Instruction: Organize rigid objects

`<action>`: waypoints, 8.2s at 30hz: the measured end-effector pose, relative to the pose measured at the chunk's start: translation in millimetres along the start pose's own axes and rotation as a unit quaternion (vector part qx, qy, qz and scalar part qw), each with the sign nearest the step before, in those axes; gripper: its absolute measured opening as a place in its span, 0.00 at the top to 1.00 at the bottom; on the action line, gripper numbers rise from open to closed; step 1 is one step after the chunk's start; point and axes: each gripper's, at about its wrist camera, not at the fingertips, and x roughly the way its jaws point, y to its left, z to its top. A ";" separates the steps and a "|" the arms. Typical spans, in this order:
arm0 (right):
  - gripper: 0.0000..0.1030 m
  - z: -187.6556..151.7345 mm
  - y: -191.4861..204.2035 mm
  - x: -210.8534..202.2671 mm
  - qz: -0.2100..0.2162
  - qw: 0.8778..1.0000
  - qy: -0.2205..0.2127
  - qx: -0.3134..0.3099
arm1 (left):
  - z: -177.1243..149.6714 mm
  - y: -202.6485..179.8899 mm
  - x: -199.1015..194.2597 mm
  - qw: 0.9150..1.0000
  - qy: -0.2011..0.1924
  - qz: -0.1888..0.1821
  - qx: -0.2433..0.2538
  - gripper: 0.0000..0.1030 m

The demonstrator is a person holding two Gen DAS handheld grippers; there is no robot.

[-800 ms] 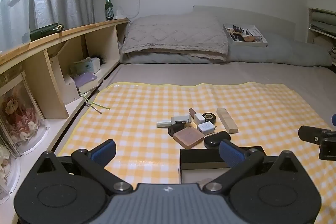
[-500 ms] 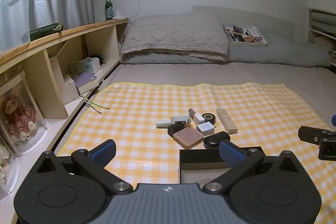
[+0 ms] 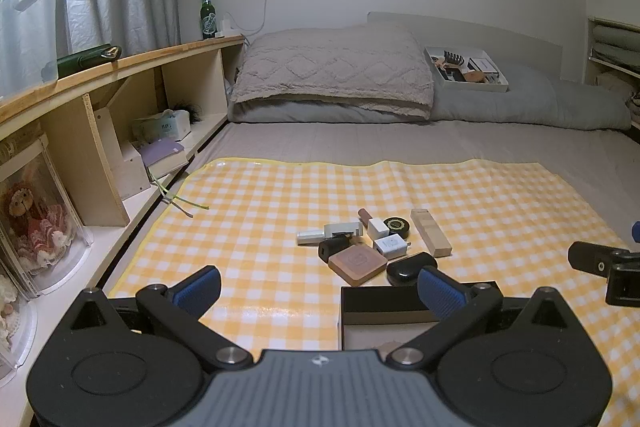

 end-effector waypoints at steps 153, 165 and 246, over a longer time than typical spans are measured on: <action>0.90 -51.5 -10.0 154.9 0.096 0.909 0.394 0.095 | 57.0 -32.8 355.3 0.983 0.183 -0.008 -0.016 0.19; 0.90 -52.4 -10.2 155.6 0.097 0.909 0.395 0.094 | 58.4 -31.2 357.7 0.980 0.193 -0.023 -0.027 0.41; 0.91 -49.1 -9.3 151.7 0.101 0.923 0.366 0.069 | 11.8 -100.0 167.6 0.950 0.254 -0.173 -0.059 0.02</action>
